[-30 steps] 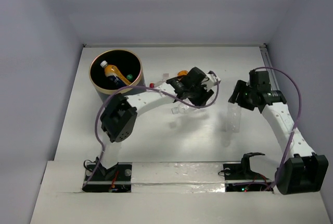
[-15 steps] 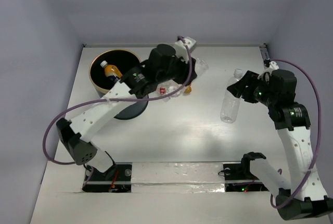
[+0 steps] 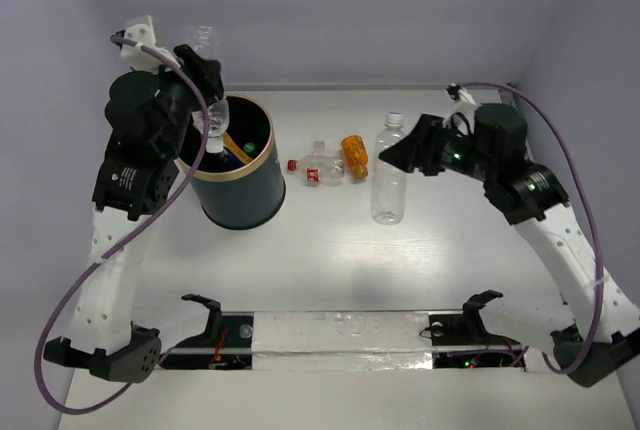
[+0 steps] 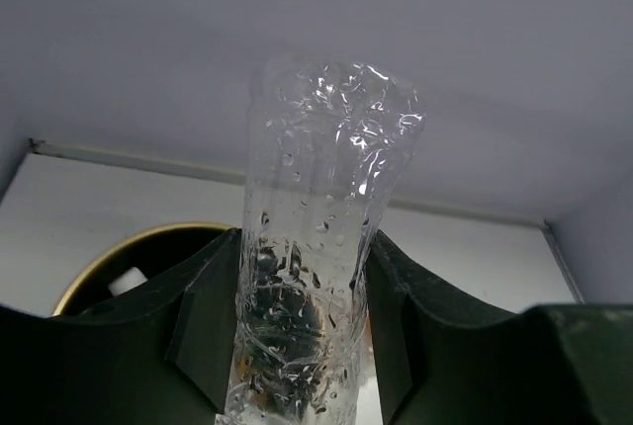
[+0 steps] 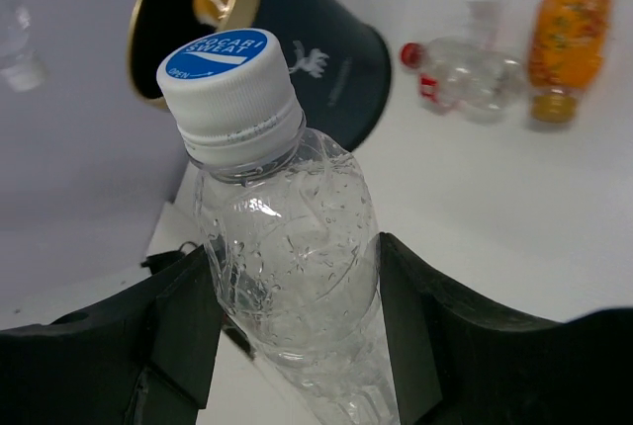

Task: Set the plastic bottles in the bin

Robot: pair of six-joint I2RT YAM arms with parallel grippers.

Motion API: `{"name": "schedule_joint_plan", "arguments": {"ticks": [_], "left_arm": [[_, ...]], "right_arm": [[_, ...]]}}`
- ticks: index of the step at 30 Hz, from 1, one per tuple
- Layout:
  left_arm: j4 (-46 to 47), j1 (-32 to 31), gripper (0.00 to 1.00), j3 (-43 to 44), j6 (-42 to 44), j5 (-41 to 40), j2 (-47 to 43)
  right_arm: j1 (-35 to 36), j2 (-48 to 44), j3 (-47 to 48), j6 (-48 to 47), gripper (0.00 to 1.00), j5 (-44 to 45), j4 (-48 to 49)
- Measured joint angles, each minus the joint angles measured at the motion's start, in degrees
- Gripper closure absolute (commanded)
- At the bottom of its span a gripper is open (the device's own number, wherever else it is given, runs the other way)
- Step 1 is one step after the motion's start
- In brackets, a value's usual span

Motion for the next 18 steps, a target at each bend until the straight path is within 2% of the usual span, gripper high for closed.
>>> {"name": "schedule_joint_plan", "arguments": {"ticks": [3, 7, 11, 15, 18], "left_arm": [[4.98, 4.85, 0.69, -3.82, -1.36, -1.18, -1.18], [12.59, 10.36, 0.7, -13.03, -3.87, -1.99, -1.9], [17.88, 13.9, 0.7, -22.12, -5.11, -2.49, -0.59], [22.29, 15.56, 0.7, -26.51, -5.14, -2.75, 0.24], [26.64, 15.85, 0.49, -29.44, -5.35, -2.99, -0.17]], "right_arm": [[8.07, 6.25, 4.35, 2.03, 0.56, 1.86, 4.33], [15.69, 17.68, 15.54, 3.48, 0.56, 4.55, 7.37], [18.67, 26.91, 26.91, 4.87, 0.55, 6.47, 10.73], [19.56, 34.1, 36.85, 6.8, 0.55, 8.28, 13.66], [20.11, 39.89, 44.98, 7.87, 0.55, 10.19, 14.88]]}}
